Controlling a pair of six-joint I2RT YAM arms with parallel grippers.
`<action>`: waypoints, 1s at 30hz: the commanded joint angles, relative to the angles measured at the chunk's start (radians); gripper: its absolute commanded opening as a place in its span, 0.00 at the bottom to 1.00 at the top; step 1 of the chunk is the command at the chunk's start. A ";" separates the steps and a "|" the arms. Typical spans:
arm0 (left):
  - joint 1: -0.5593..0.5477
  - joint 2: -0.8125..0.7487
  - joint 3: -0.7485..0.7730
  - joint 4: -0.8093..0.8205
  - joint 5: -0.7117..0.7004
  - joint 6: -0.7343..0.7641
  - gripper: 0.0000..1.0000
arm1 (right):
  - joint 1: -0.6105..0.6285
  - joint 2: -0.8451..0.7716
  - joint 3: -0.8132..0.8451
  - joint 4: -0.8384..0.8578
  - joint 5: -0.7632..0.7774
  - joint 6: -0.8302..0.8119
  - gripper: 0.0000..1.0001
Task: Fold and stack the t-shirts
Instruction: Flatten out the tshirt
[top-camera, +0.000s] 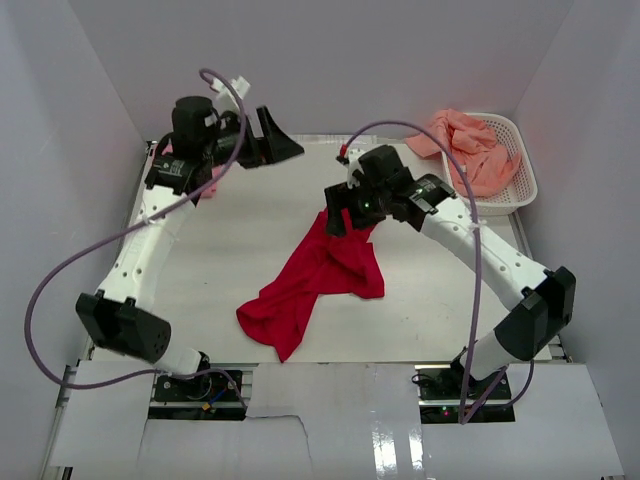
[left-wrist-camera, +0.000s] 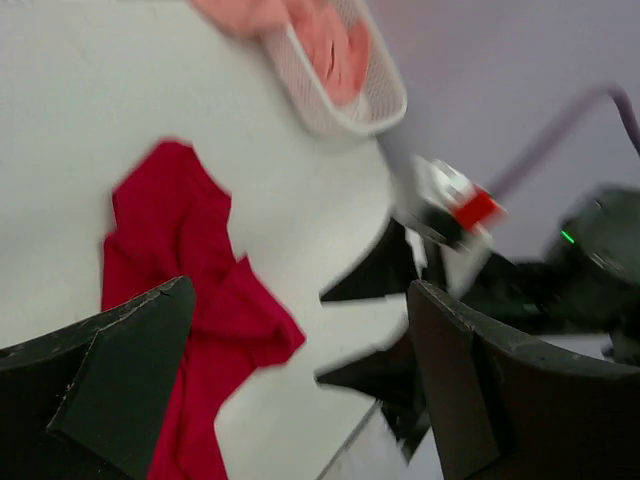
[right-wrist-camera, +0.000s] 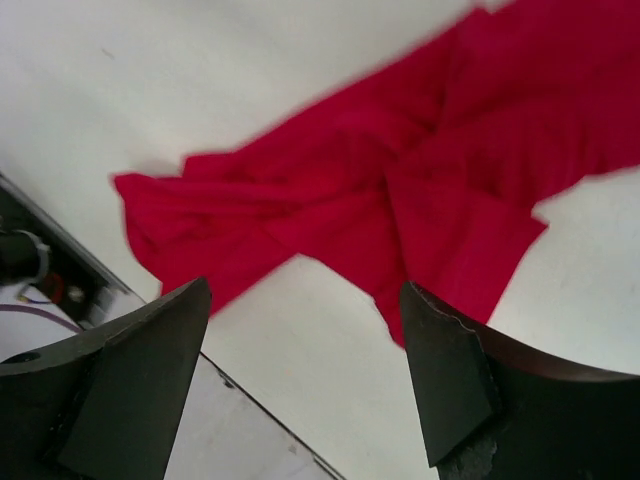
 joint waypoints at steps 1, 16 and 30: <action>-0.089 -0.118 -0.170 -0.310 -0.284 0.218 0.98 | 0.004 0.008 -0.163 -0.040 0.121 0.052 0.82; -0.338 -0.543 -0.704 -0.496 -0.584 0.025 0.95 | -0.111 0.141 -0.463 0.220 0.099 0.077 0.63; -0.425 -0.687 -0.827 -0.565 -0.551 -0.001 0.90 | -0.191 0.283 -0.360 0.323 0.116 0.080 0.56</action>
